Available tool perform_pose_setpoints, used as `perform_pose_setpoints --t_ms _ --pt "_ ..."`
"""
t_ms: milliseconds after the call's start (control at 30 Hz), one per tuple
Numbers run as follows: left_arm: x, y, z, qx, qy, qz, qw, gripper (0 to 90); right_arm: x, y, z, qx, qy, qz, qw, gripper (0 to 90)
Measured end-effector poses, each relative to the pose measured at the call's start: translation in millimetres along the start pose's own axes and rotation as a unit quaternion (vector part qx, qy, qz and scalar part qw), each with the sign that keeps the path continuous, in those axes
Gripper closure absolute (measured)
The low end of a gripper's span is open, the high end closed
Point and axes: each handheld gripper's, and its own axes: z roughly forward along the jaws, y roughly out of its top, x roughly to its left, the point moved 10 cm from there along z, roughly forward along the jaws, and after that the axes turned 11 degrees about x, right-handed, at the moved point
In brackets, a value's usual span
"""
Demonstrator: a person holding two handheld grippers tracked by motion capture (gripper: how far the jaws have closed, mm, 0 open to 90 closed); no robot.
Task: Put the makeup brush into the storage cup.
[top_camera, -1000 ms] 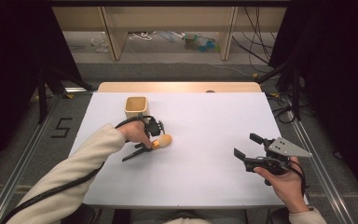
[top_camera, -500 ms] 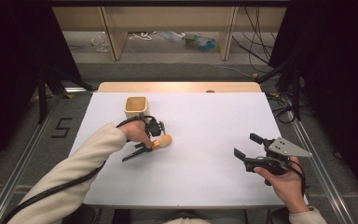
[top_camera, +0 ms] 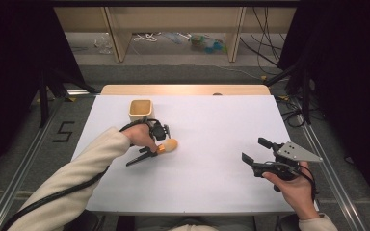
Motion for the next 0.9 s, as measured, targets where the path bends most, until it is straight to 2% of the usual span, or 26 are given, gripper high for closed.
perform_pose_setpoints --t_ms 167,200,233,300,500,533,633,900 --pt "1.5 0.0 -0.3 0.000 0.005 0.007 1.0000 69.2 -0.3 -0.1 -0.1 0.000 -0.001 0.001 1.0000 16.2" --pt "-0.1 -0.4 -0.1 0.000 0.001 0.000 1.0000 69.2 -0.3 -0.2 -0.1 0.000 -0.001 0.001 1.0000 16.2" --pt "2.2 0.1 -0.3 -0.001 0.009 0.009 0.9999 69.2 -0.3 -0.2 0.0 0.000 -0.001 0.001 1.0000 16.2" --pt "0.9 -0.2 0.2 -0.006 0.007 0.002 1.0000 69.3 -0.3 -0.1 0.0 0.000 -0.001 0.000 1.0000 16.2" --pt "-0.8 -1.3 -0.6 -0.005 0.005 -0.001 1.0000 69.3 -1.2 -0.4 -0.1 0.002 -0.006 0.000 1.0000 16.2" --pt "0.7 -0.6 -1.2 -0.009 0.011 0.005 0.9999 69.3 -1.2 -0.4 -0.1 0.002 -0.006 0.000 1.0000 16.2" --pt "0.5 0.3 -4.2 -0.017 0.015 0.006 0.9997 69.4 -1.6 -0.7 -0.1 0.003 -0.007 0.000 1.0000 16.2" --pt "-1.3 3.4 -18.5 -0.053 0.025 -0.004 0.9983 69.4 -1.6 -0.6 -0.1 0.003 -0.007 0.001 1.0000 16.2"
